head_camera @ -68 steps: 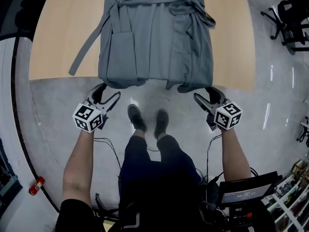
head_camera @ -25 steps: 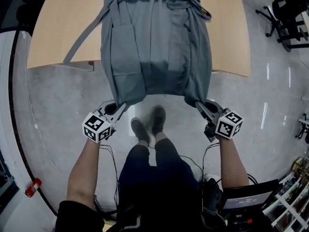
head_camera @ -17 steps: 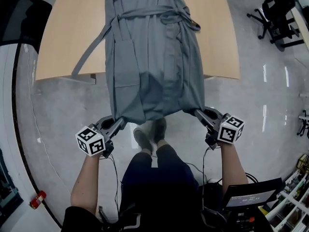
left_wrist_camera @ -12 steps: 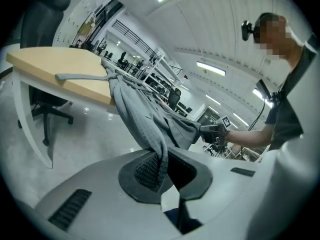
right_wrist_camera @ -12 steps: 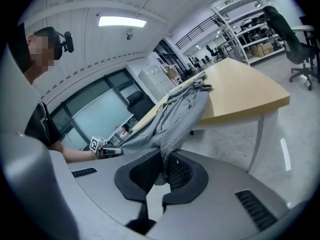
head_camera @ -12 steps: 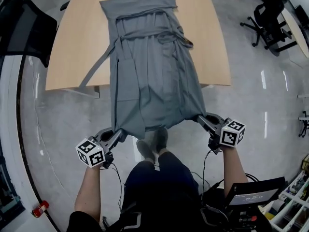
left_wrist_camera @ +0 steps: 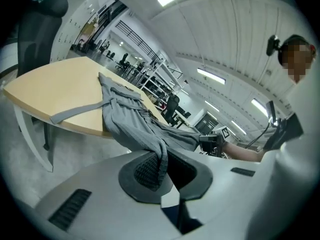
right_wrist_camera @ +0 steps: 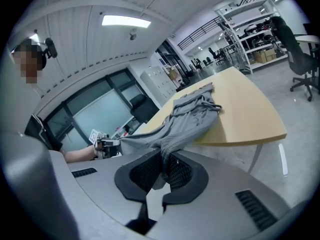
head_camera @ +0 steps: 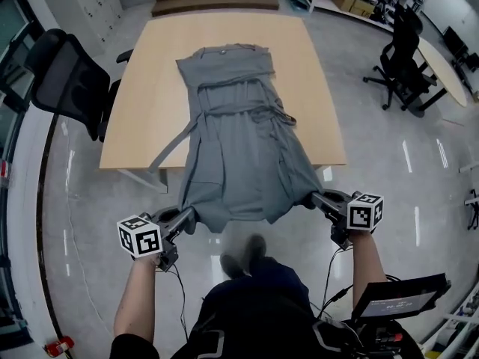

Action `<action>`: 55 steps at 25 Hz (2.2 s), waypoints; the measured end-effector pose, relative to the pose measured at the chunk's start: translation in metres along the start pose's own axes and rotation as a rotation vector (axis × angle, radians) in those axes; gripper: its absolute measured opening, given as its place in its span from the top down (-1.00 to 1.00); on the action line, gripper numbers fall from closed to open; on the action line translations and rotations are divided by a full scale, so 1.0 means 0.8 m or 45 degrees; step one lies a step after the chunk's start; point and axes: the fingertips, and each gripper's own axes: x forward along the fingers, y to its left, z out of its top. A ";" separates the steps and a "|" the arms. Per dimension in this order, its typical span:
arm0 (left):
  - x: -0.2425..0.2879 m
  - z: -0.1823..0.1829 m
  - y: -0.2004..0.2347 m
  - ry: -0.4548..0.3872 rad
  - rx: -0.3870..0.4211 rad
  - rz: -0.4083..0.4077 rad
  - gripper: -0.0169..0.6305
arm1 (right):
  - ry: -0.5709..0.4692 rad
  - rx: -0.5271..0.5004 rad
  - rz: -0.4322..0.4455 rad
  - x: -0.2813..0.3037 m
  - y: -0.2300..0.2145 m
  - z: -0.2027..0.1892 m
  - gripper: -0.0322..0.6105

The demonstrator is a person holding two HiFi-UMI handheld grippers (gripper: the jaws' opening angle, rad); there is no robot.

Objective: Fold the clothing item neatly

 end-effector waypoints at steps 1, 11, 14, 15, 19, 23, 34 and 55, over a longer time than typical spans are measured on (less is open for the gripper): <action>-0.002 0.012 -0.008 -0.004 -0.013 0.001 0.91 | -0.011 0.011 0.004 -0.004 0.005 0.013 0.83; 0.022 0.165 -0.007 -0.056 0.027 -0.007 0.91 | -0.066 -0.021 0.055 0.037 0.003 0.158 0.83; 0.042 0.217 0.016 -0.081 0.023 0.007 0.91 | -0.078 -0.037 0.095 0.059 -0.014 0.207 0.83; 0.048 0.234 0.025 -0.088 0.014 0.015 0.91 | -0.084 -0.042 0.108 0.065 -0.022 0.224 0.83; 0.077 0.317 0.067 -0.117 -0.010 0.074 0.91 | -0.103 -0.042 0.155 0.098 -0.063 0.309 0.83; 0.100 0.407 0.121 -0.184 -0.091 0.114 0.91 | -0.081 -0.027 0.189 0.149 -0.113 0.397 0.83; 0.150 0.523 0.284 -0.232 -0.250 0.173 0.91 | -0.106 0.093 0.149 0.259 -0.219 0.518 0.83; 0.284 0.553 0.516 0.037 -0.066 0.312 0.91 | -0.029 0.216 -0.130 0.466 -0.411 0.560 0.83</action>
